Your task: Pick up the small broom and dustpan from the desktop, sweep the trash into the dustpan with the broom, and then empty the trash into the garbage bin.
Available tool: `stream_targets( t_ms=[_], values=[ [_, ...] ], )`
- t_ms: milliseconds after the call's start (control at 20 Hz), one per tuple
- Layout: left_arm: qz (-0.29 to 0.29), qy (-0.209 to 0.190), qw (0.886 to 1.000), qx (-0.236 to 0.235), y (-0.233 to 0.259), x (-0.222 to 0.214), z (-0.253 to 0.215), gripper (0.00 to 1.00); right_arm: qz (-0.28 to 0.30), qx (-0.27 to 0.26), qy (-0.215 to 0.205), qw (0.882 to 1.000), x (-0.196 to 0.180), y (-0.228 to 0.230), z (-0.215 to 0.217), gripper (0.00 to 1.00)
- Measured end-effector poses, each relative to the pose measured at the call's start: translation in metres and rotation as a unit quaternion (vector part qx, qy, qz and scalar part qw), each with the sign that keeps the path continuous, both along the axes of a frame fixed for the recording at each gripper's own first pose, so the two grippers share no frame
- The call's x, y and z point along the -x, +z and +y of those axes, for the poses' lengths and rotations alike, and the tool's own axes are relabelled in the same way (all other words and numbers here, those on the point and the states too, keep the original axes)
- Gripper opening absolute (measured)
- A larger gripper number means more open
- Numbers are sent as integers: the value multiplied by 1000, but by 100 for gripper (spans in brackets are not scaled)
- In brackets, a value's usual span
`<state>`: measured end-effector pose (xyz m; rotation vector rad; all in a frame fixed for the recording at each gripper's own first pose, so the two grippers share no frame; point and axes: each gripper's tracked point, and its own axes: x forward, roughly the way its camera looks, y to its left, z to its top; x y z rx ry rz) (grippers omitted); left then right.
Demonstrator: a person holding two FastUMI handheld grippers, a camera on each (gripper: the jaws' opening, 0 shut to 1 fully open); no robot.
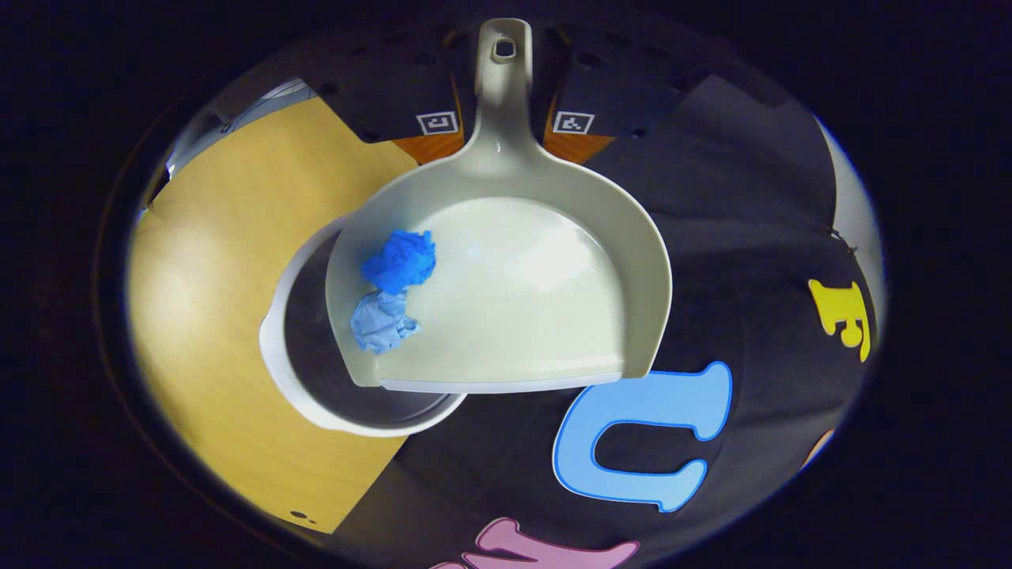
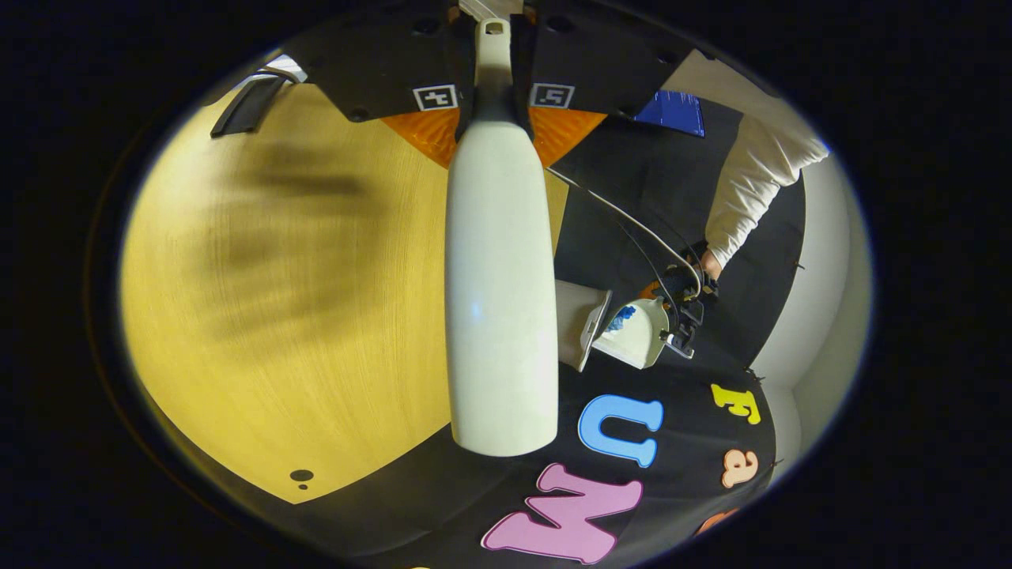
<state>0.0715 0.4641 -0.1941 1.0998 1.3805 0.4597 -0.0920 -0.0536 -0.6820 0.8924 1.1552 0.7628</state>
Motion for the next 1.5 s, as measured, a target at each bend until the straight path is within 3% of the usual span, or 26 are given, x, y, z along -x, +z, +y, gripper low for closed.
stream_targets(
  t_ms=[100, 200, 400, 500, 650, 850, 1050, 1200, 1350, 1500],
  values=[
    [48, -16, 996, -73, 12, 3, 3, 28, 2, -2, -3, 1000, 2, -5, -6, 19],
    [90, -48, 984, -146, 20, 2, 8, 28, 6, -3, -5, 1000, 2, -8, -5, 18],
    [155, -136, 943, -262, 31, 1, 20, 29, 13, -1, 1, 1000, 1, -19, 15, 18],
    [158, -161, 934, -278, 33, 1, 26, 27, 14, 4, 6, 1000, -1, -18, 30, 18],
    [134, -166, 943, -255, 38, -2, 27, 27, 17, 2, 7, 1000, -8, -10, 40, 19],
    [16, -161, 974, -159, 31, -6, 22, 27, 21, -10, 4, 1000, -13, 2, 43, 19],
    [-150, -135, 978, -44, 20, -17, -1, 27, 25, -2, 4, 1000, -13, 0, 44, 18],
    [-250, -120, 958, 66, 1, -33, -40, 27, 17, 21, 9, 1000, -19, 5, 54, 18],
    [-298, -92, 930, 196, -26, -39, -109, 27, -2, 53, 12, 999, -32, 18, 69, 19],
    [-342, -59, 881, 322, -65, -25, -190, 27, -7, 76, -3, 997, -53, 27, 78, 19]
  ],
)
